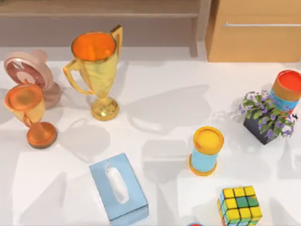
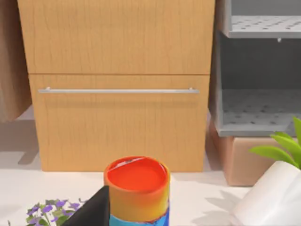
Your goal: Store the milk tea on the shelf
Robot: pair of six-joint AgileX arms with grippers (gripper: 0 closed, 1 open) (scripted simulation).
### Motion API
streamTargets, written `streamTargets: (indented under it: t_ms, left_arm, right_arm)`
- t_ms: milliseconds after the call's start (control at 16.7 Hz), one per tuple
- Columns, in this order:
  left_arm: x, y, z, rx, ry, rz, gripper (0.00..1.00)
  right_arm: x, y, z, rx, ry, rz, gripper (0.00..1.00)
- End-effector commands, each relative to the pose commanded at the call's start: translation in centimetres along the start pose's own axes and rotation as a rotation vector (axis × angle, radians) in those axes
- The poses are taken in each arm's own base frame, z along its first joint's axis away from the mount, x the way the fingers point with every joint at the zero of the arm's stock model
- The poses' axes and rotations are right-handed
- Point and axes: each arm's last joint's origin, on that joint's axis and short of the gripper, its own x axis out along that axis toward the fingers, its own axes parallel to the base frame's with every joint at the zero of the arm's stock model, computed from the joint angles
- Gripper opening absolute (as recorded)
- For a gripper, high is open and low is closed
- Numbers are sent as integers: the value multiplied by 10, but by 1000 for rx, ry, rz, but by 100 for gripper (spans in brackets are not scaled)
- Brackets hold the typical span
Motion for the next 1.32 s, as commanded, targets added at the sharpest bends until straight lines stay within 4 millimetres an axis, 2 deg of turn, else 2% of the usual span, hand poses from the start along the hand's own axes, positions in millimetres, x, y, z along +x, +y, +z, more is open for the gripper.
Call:
streamTargets:
  t_ms: [180,420,720,960,1320]
  left_arm:
    - [31,28,-4,1,23,-5,100]
    - [63,73,-32,-6,53,-9,100]
    - [74,118,-83,-22,78,-13,100]
    - [71,135,-108,-31,85,-14,100]
    - [70,135,-112,-35,89,-17,100]
  right_arm:
    - [0,0,0,0,0,0,100]
    - [0,0,0,0,0,0,100]
    - [0,0,0,0,0,0,100]
    - [0,0,0,0,0,0,100]
    - [0,0,0,0,0,0,100]
